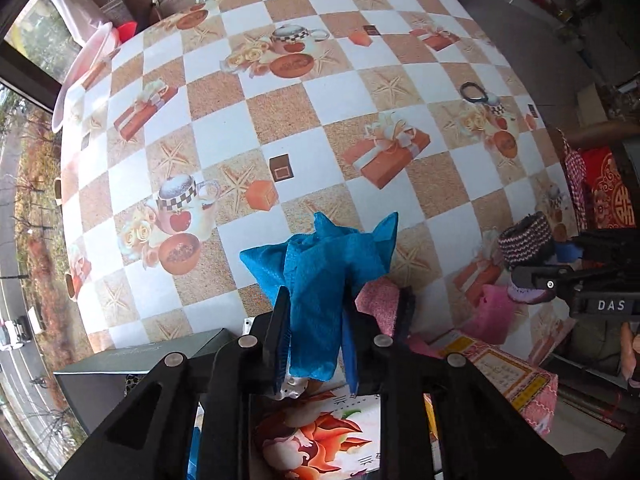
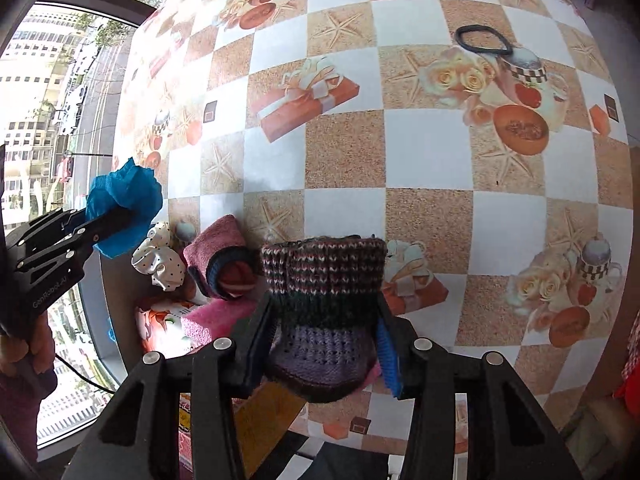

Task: Organize soft objects
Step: 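Carry the blue cloth and knit hat over the white box with both tools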

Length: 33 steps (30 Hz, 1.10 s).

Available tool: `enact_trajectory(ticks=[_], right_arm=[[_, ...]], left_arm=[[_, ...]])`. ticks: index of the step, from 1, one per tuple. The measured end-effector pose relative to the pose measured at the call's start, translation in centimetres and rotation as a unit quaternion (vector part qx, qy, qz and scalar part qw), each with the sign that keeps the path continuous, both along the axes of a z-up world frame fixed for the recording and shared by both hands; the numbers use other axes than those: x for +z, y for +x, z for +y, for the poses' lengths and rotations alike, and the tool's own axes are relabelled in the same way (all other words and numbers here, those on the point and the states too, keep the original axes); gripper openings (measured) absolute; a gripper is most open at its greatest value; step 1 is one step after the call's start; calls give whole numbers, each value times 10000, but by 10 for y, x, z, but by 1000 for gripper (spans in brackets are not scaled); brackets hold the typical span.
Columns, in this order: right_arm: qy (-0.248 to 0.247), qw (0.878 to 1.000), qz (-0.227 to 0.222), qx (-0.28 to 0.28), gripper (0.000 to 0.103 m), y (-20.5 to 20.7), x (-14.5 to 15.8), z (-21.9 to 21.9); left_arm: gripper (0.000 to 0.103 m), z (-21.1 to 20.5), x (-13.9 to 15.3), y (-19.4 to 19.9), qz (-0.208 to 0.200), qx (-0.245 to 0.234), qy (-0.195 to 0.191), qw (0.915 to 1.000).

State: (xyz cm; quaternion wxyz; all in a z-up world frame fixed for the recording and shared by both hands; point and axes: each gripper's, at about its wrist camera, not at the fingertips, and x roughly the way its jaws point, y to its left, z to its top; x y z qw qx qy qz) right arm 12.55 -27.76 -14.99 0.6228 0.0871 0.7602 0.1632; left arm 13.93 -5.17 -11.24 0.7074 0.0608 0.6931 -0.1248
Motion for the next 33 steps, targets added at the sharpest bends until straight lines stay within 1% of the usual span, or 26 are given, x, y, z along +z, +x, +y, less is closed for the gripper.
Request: enact_trajectory(ticks=[2, 3, 6, 11, 16, 23, 27, 33], right_arm=[[-21, 10000, -21, -43, 48, 3, 6, -2], [-36, 10000, -29, -57, 48, 12, 9, 2], [-53, 9999, -111, -111, 48, 9, 19, 2], [58, 9994, -327, -128, 48, 4, 43, 14], [92, 9986, -508, 122, 48, -5, 69, 33], [110, 9968, -694, 369, 48, -28, 102, 52], [124, 9957, -743, 537, 48, -45, 117, 64], [134, 9934, -738, 872, 48, -71, 131, 91]], left_arm=[[24, -9, 10, -6, -91, -97, -1, 9999], [24, -12, 12, -8, -115, -107, 3, 9999], [24, -17, 14, -8, -131, -53, -41, 9999], [24, -9, 34, -31, -233, 37, -144, 9996], [24, 3, 49, -57, -269, 195, -255, 9991], [24, 15, 65, -98, -283, 314, -394, 9983], [24, 23, 70, -119, -311, 364, -397, 9981], [24, 47, 74, -147, -291, 656, -479, 9963]])
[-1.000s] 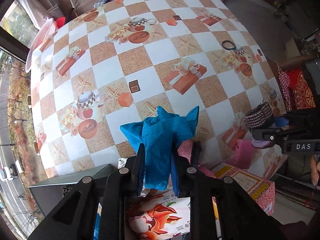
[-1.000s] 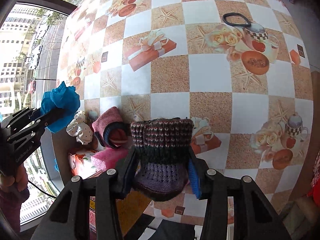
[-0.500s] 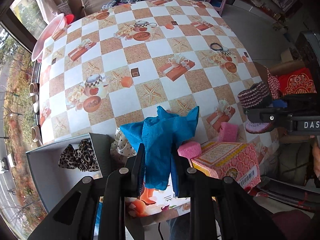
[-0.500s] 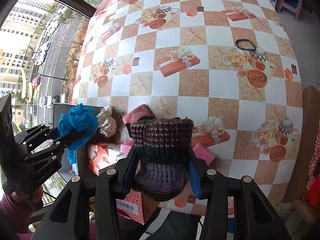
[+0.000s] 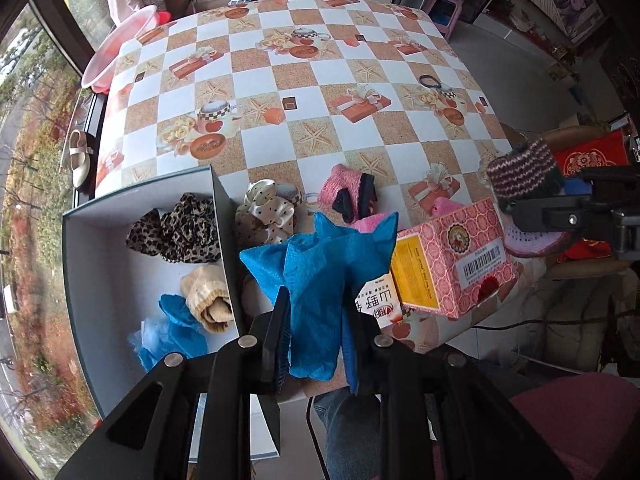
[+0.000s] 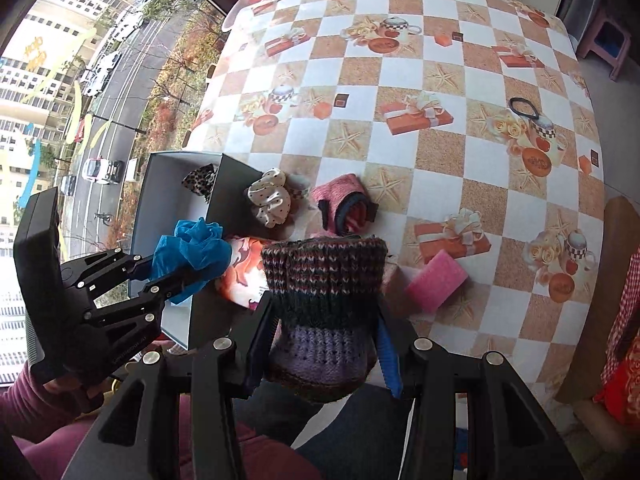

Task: Organize soft objects
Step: 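Carry the blue cloth and knit hat over the white box with both tools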

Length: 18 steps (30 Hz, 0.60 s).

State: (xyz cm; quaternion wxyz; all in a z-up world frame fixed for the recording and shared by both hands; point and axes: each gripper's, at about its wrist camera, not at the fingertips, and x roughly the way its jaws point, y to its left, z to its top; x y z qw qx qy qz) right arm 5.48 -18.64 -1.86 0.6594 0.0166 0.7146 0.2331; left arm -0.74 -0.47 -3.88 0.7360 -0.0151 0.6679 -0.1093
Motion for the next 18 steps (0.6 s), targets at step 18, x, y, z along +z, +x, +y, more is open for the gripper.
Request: enact_trajectory(ticks=[18], right_arm=[[-28, 9886, 70, 1503, 48, -43, 0, 122]], left_arm=[[24, 98, -2, -52, -100, 1651, 278, 9858]])
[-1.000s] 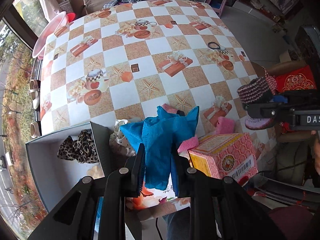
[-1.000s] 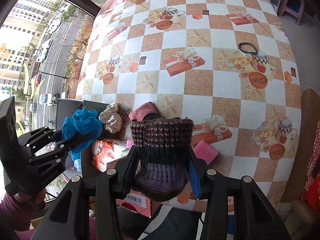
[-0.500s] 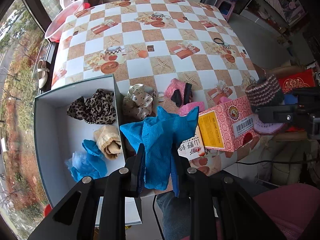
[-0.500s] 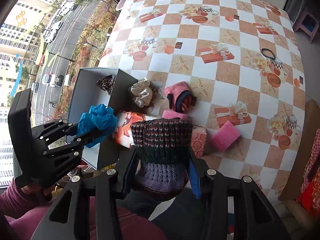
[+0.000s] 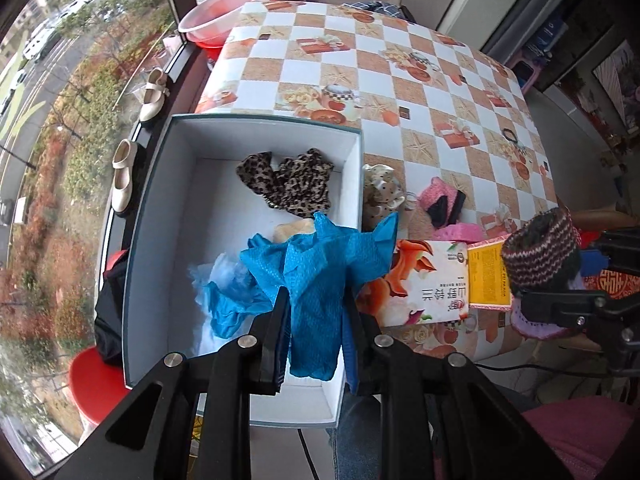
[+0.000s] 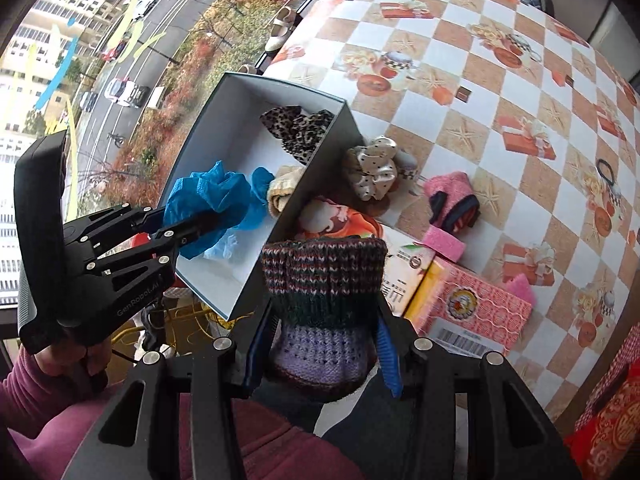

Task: Organize soft objects
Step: 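Carry the blue cloth and knit hat over the white box with both tools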

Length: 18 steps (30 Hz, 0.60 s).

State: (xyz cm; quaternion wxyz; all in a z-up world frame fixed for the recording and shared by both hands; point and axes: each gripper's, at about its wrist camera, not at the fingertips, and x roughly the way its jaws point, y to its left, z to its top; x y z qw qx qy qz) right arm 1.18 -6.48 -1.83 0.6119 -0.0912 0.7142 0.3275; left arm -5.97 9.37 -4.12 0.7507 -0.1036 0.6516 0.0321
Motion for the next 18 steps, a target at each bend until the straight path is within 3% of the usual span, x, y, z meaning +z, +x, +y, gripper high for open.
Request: enact_trajectory(ticks=[9, 18], right_arm=[[-20, 9960, -91, 894, 48, -14, -4, 67], [-93, 9920, -142, 1250, 48, -13, -12, 103]], left_arm=[[24, 42, -19, -29, 234, 772, 211, 9965], [25, 60, -32, -38, 380, 1151, 219, 9924]])
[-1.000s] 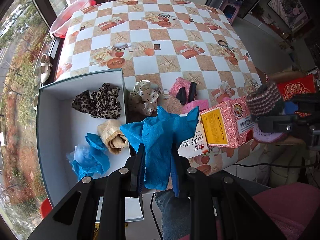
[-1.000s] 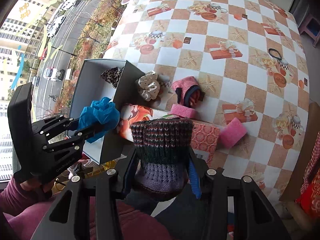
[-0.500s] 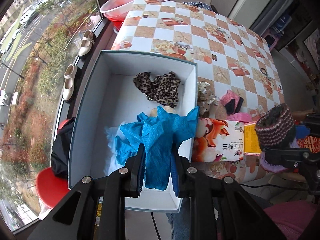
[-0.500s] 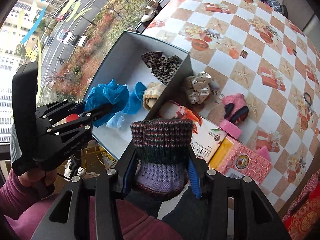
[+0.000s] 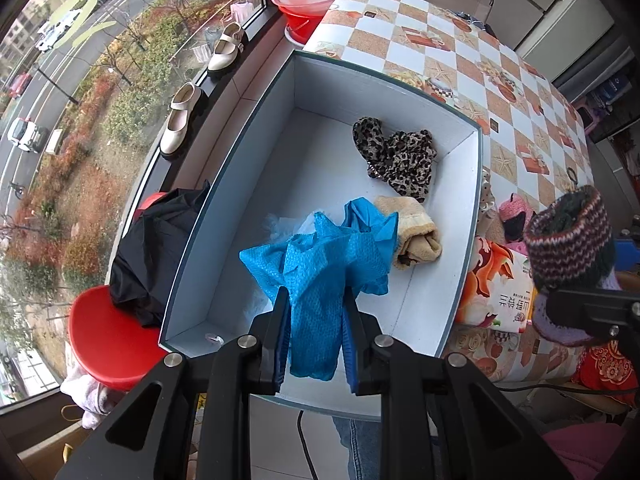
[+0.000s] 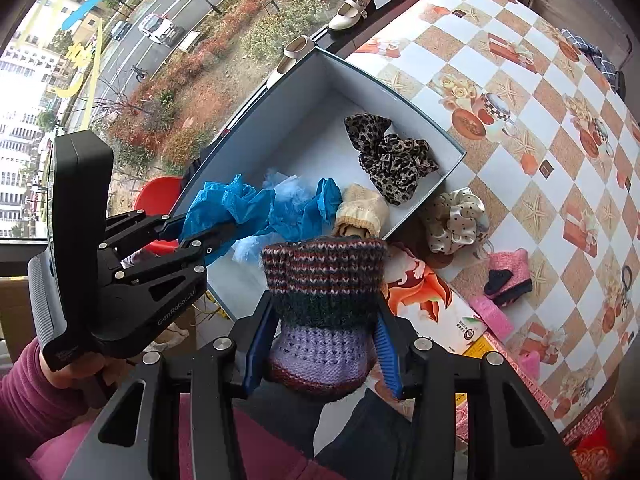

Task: Organize soft objects
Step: 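Carry the blue cloth and knit hat over the white box with both tools, then open left tool to drop the blue cloth while right tool releases the knit hat into box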

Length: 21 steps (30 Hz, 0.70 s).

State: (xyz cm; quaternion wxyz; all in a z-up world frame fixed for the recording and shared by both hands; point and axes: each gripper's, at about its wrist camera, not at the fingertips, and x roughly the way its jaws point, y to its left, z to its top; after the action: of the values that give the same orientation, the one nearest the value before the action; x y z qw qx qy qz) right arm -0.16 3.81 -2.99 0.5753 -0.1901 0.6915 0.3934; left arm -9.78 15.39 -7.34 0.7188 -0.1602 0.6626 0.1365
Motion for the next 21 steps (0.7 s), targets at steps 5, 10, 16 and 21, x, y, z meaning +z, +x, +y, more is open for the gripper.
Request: enact_trajectory(ticks=[5, 10, 16, 21], right_arm=[[-35, 9999, 4, 122, 48, 0, -5, 13], [-95, 9997, -14, 206, 48, 3, -11, 24], [-120, 9997, -48, 205, 48, 14, -19, 38], [-147, 9997, -34, 199, 48, 18, -25, 48]], left_arm=[[25, 9, -6, -1, 51, 162, -17, 9999], [25, 17, -11, 1, 69, 291, -53, 9995], [25, 20, -13, 6, 69, 315, -54, 9995], [25, 21, -17, 9, 88, 324, -85, 9994]])
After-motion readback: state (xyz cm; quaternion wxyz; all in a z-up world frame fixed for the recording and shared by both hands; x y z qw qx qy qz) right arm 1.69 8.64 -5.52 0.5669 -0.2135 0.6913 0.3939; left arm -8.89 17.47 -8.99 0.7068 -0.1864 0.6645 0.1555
